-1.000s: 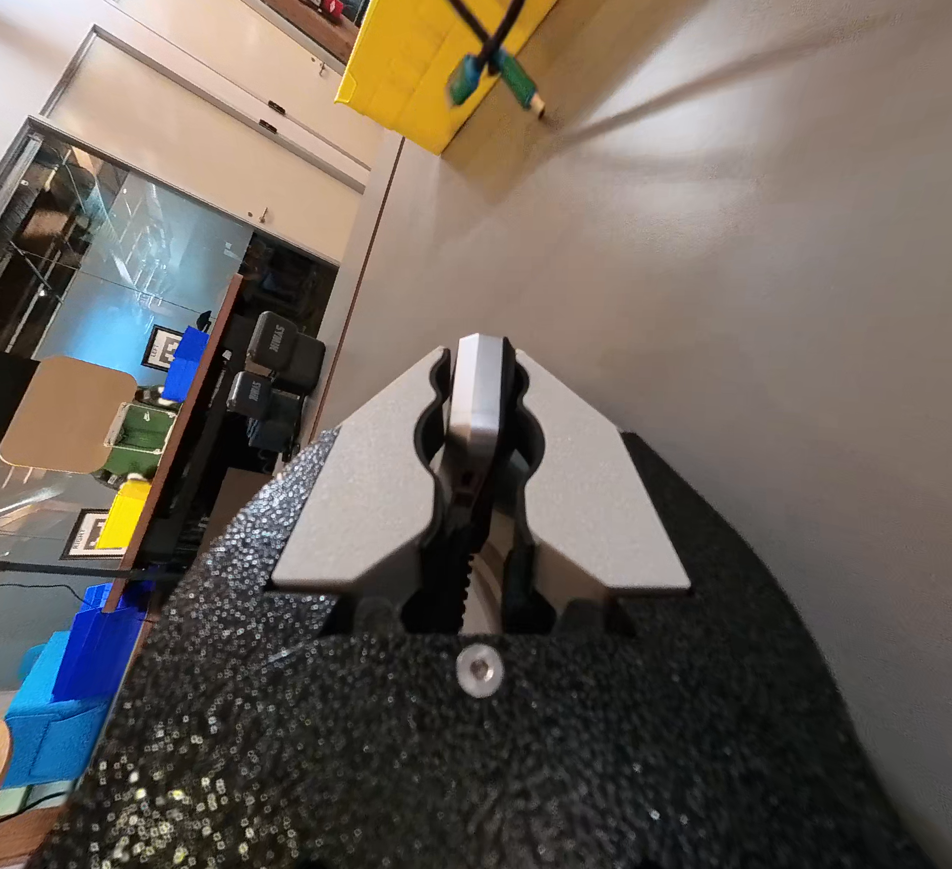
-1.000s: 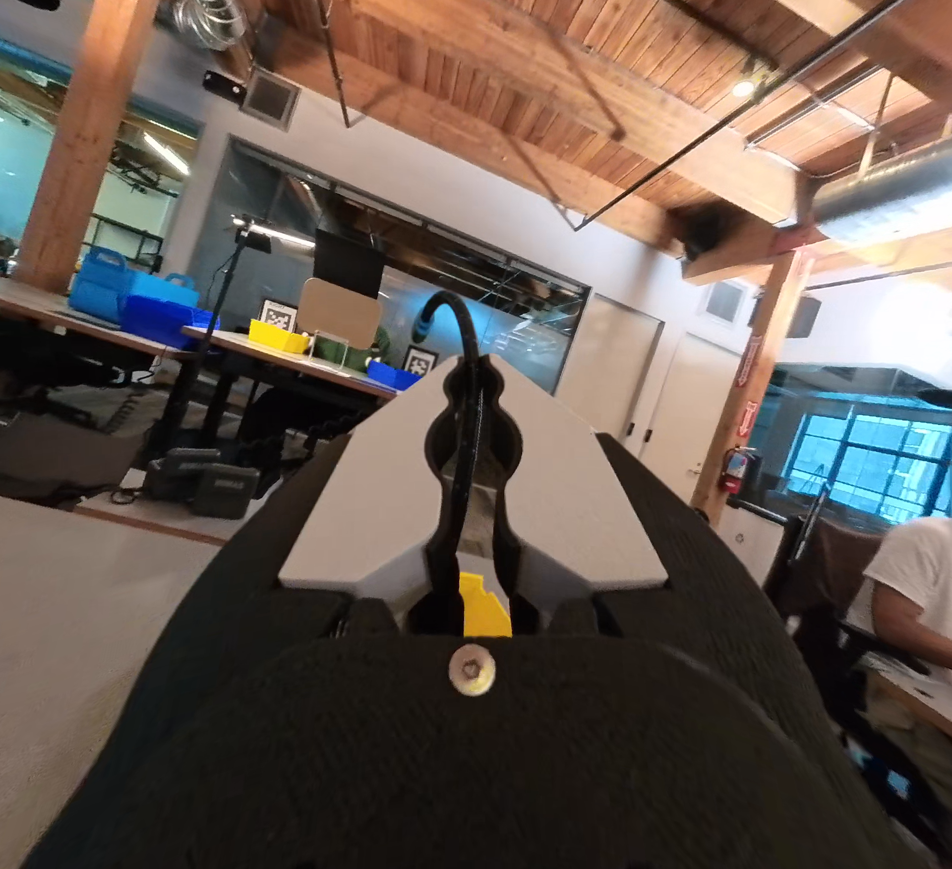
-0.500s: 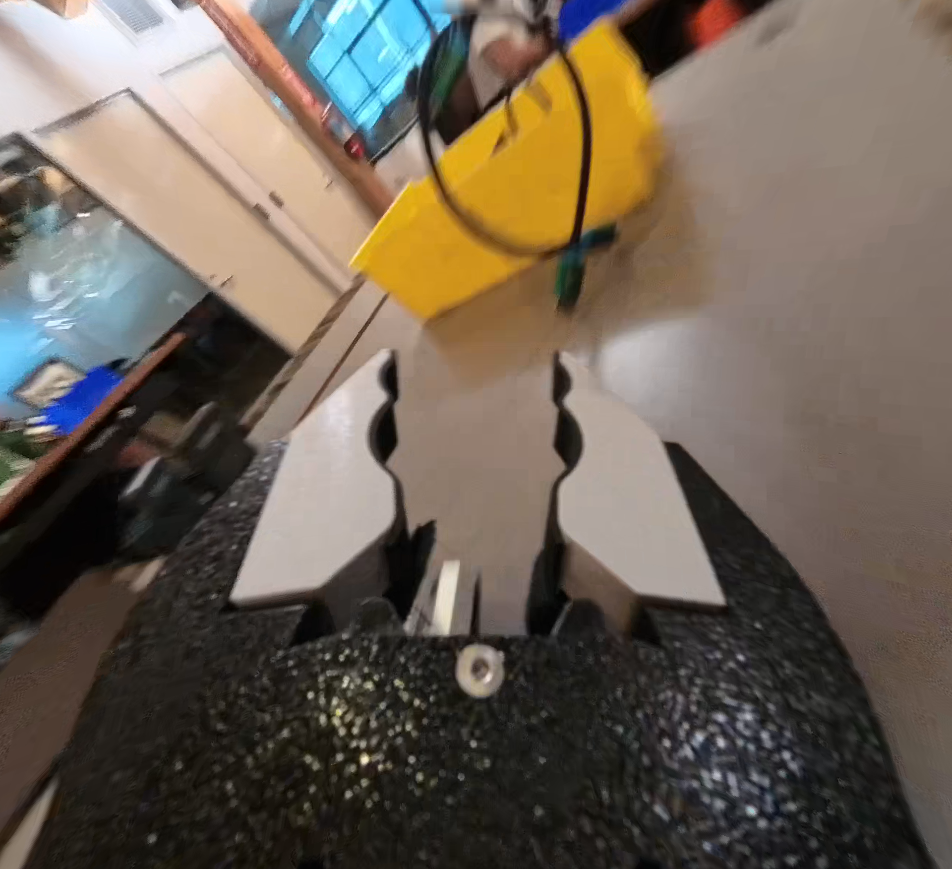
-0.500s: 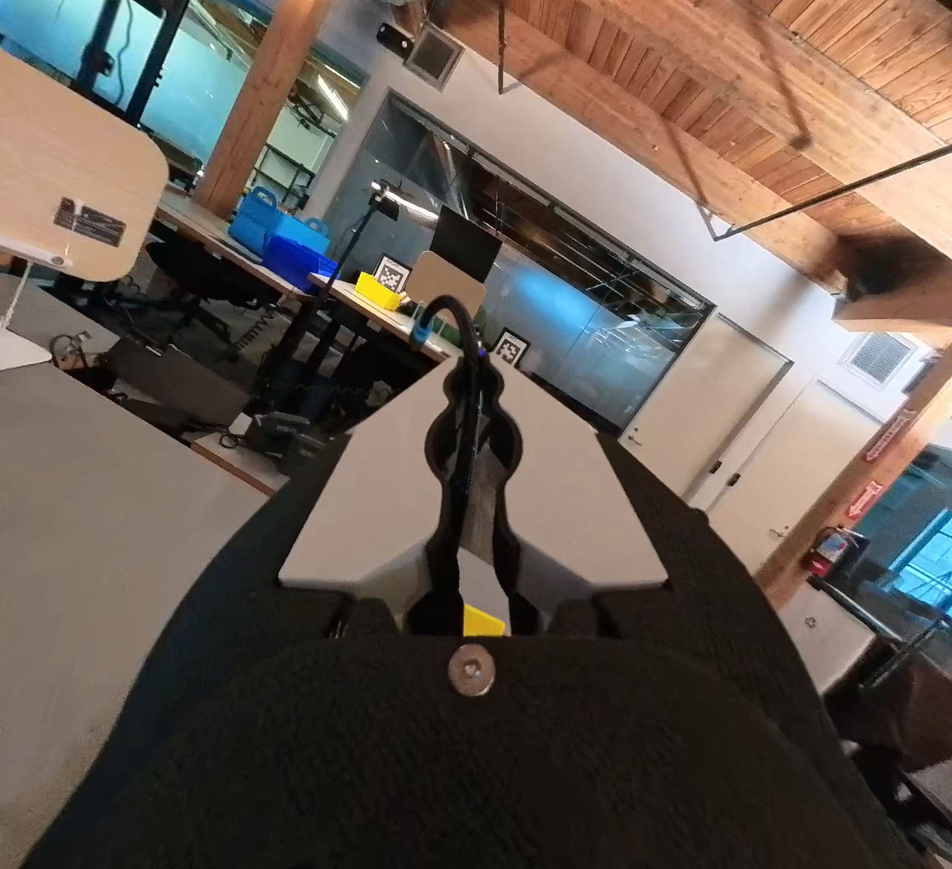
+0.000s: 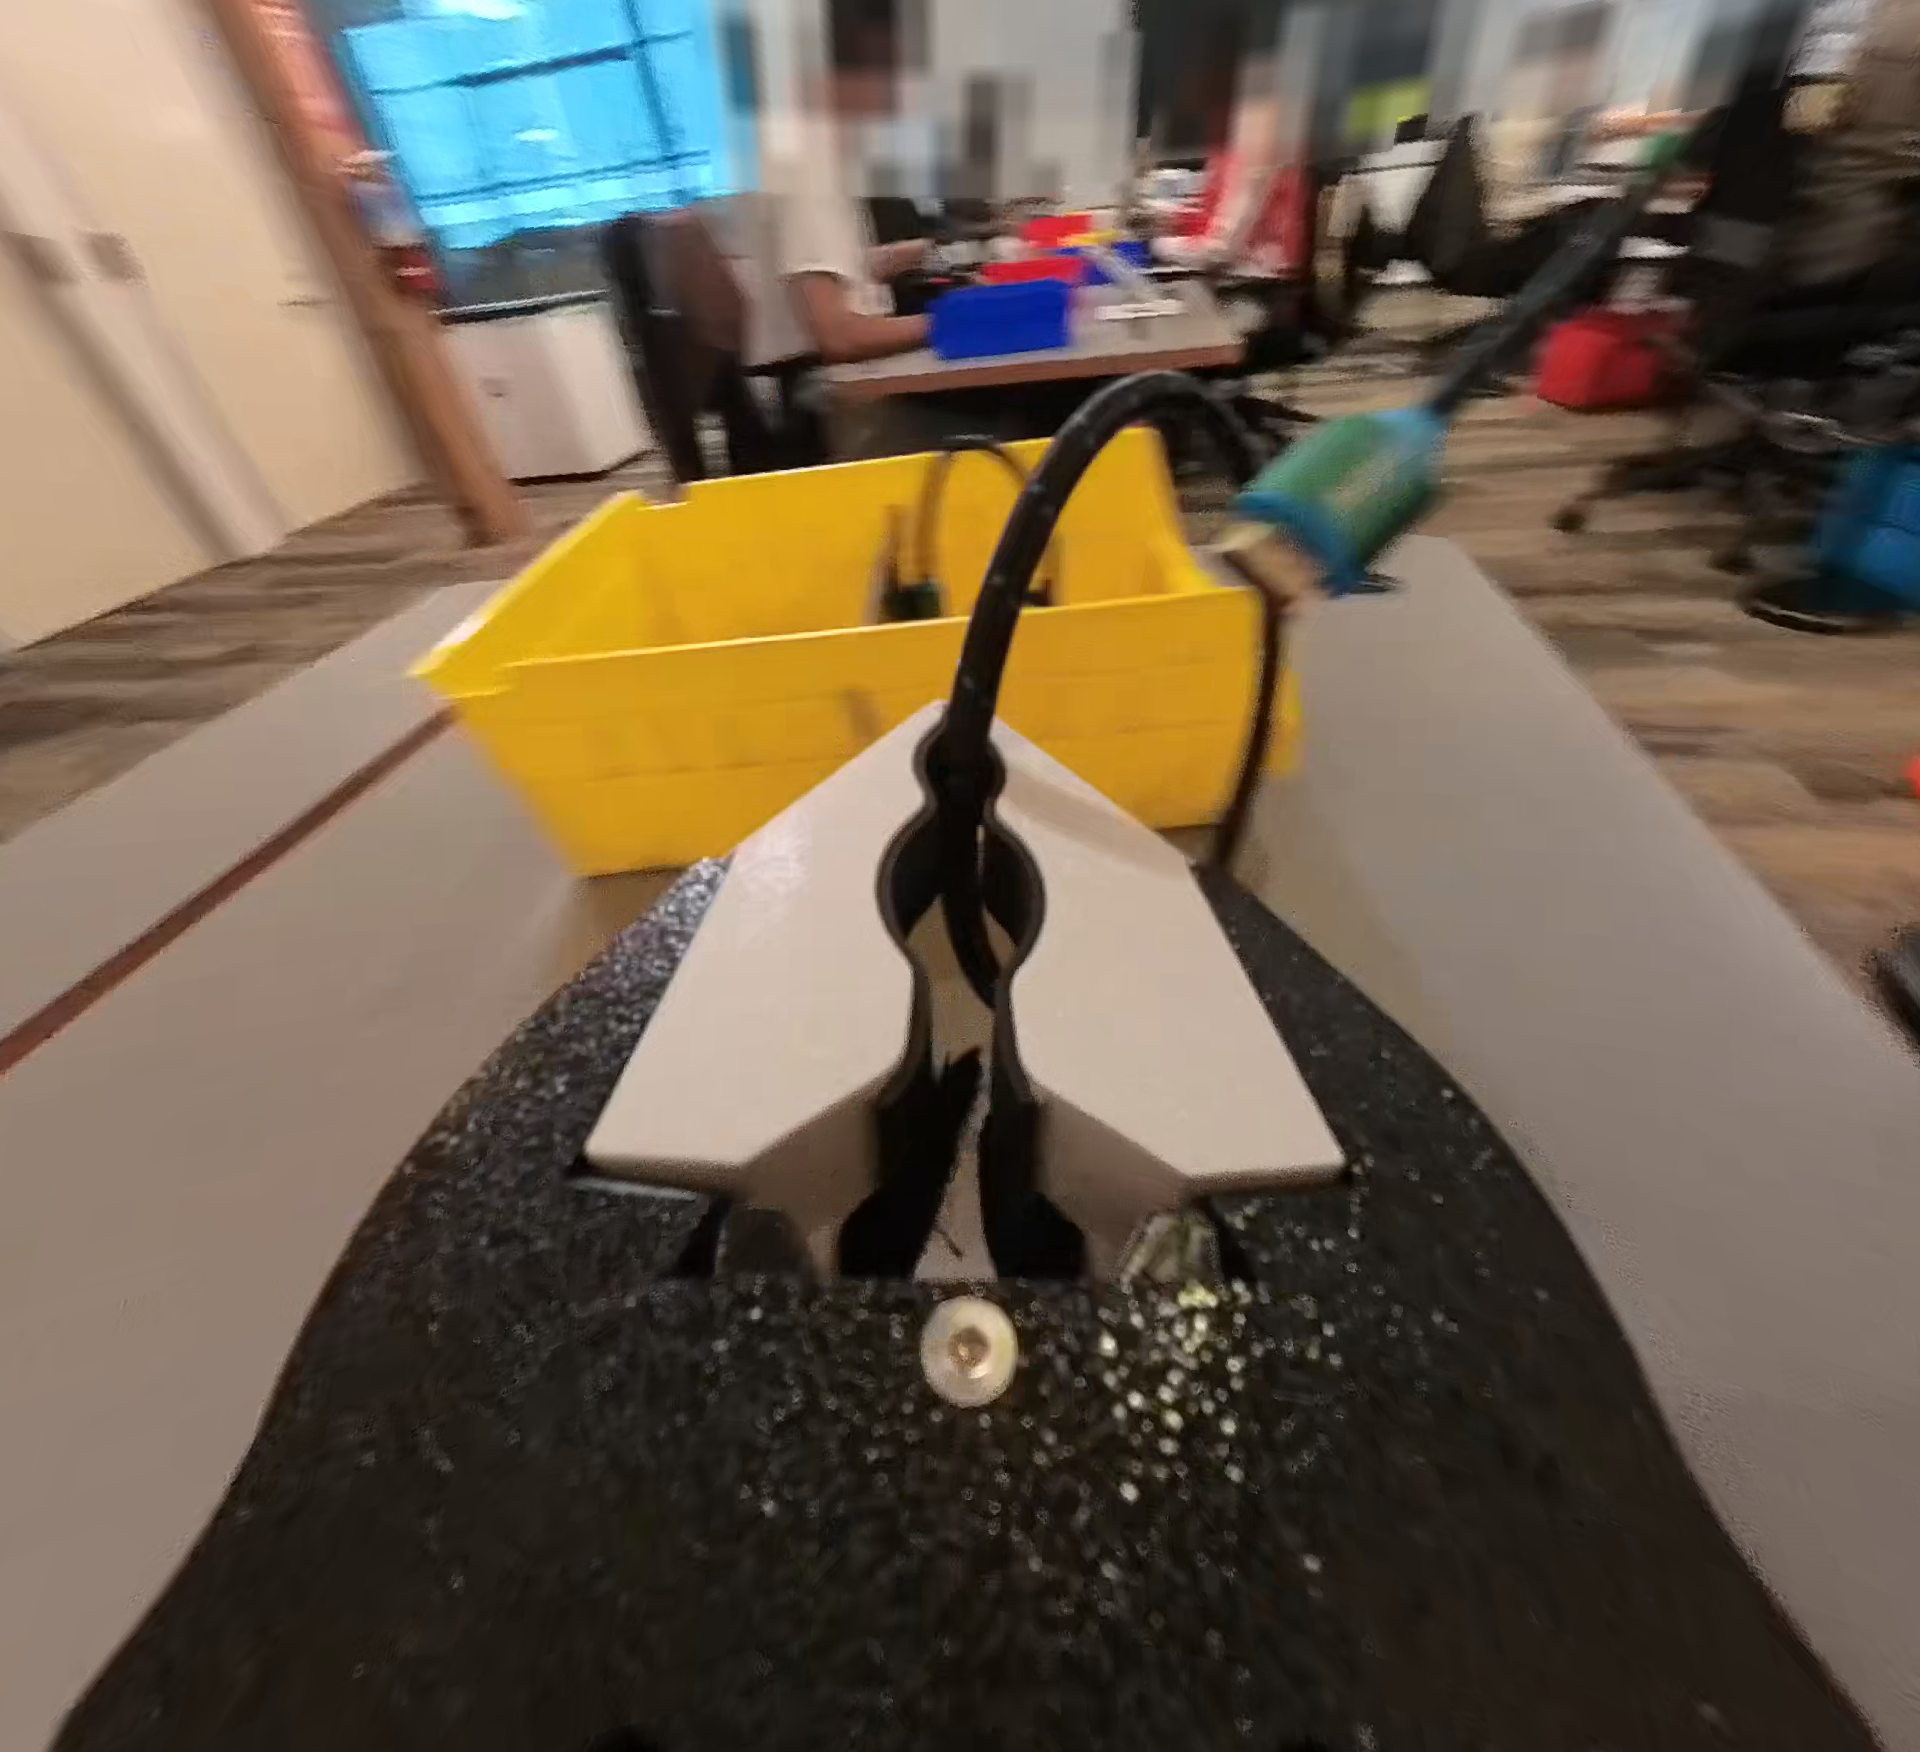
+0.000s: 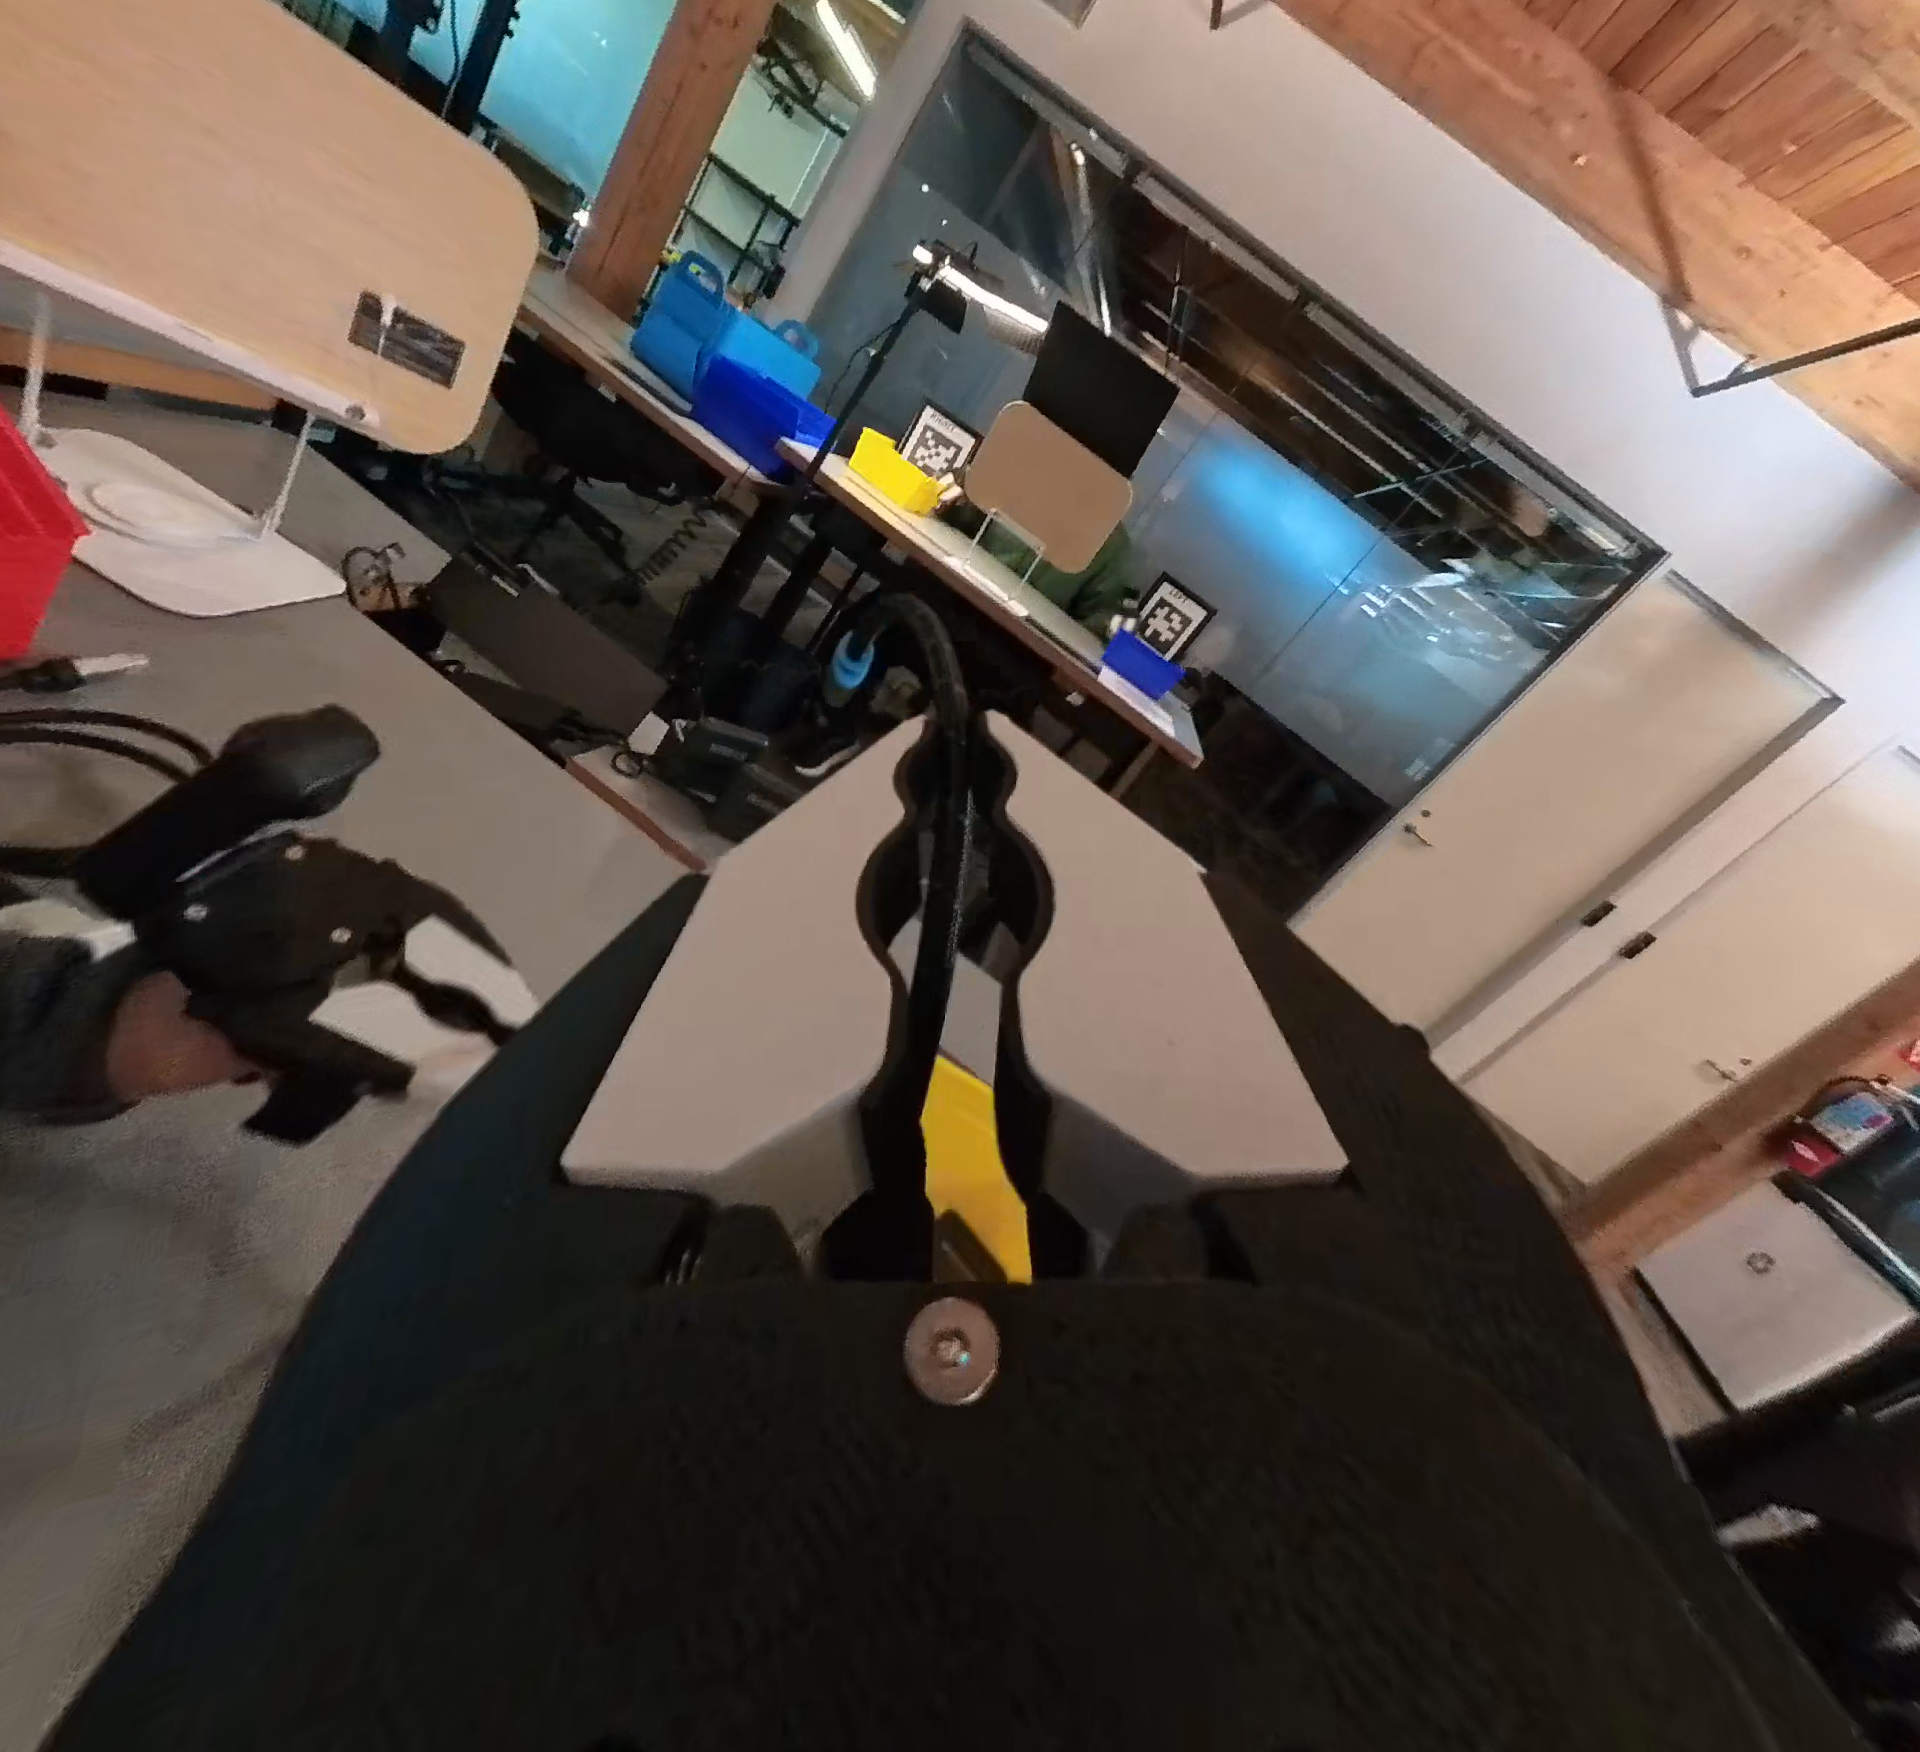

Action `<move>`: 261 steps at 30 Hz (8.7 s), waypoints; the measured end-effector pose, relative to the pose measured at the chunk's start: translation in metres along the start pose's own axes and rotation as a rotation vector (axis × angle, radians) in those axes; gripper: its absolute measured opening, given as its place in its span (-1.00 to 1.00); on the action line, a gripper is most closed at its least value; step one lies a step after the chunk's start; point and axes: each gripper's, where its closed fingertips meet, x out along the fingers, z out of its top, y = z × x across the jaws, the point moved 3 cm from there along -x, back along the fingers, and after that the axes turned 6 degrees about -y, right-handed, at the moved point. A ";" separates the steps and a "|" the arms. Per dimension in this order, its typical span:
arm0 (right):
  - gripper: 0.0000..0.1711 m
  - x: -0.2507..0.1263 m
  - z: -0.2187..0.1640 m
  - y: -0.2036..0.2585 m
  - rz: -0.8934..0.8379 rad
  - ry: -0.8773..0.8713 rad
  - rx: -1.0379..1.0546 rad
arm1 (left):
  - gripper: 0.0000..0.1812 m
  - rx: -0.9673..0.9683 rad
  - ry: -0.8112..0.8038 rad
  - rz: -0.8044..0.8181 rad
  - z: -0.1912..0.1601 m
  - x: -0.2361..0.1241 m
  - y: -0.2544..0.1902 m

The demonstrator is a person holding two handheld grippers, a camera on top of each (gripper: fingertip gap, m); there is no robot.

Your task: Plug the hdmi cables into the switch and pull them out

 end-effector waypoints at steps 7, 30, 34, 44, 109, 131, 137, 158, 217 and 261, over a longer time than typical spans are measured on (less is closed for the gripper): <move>-0.95 -0.014 0.001 -0.027 -0.036 0.025 0.006 | -1.00 0.362 0.093 0.433 -0.005 -0.055 0.045; -0.95 -0.016 -0.255 -0.004 0.364 0.747 -0.376 | -1.00 0.637 0.009 0.483 -0.006 -0.085 0.020; -0.95 -0.011 -0.287 0.024 0.591 0.915 -0.355 | -1.00 0.601 0.015 0.473 -0.009 -0.085 0.023; -0.68 0.032 -0.319 0.056 0.735 1.107 0.005 | -1.00 0.599 0.020 0.463 -0.011 -0.085 0.023; -0.54 0.026 -0.222 -0.086 0.097 0.979 -0.133 | -0.35 0.562 -0.059 0.241 -0.018 -0.068 -0.009; -0.29 0.221 -0.135 0.380 1.217 0.605 -0.130 | -0.51 0.757 0.178 0.072 -0.060 -0.050 -0.035; -0.28 0.258 -0.184 0.433 1.104 0.918 0.174 | -0.52 0.765 0.188 0.073 -0.061 -0.050 -0.034; -0.95 0.233 -0.061 0.050 0.461 0.362 0.045 | -0.61 0.760 0.212 0.029 -0.068 -0.047 -0.037; -0.09 0.118 -0.244 -0.021 -0.133 0.677 -0.102 | -0.45 0.477 0.010 0.517 -0.022 -0.088 0.043; -0.53 0.030 -0.237 0.159 -0.399 0.167 0.161 | 0.04 0.320 0.154 1.172 -0.019 -0.262 0.072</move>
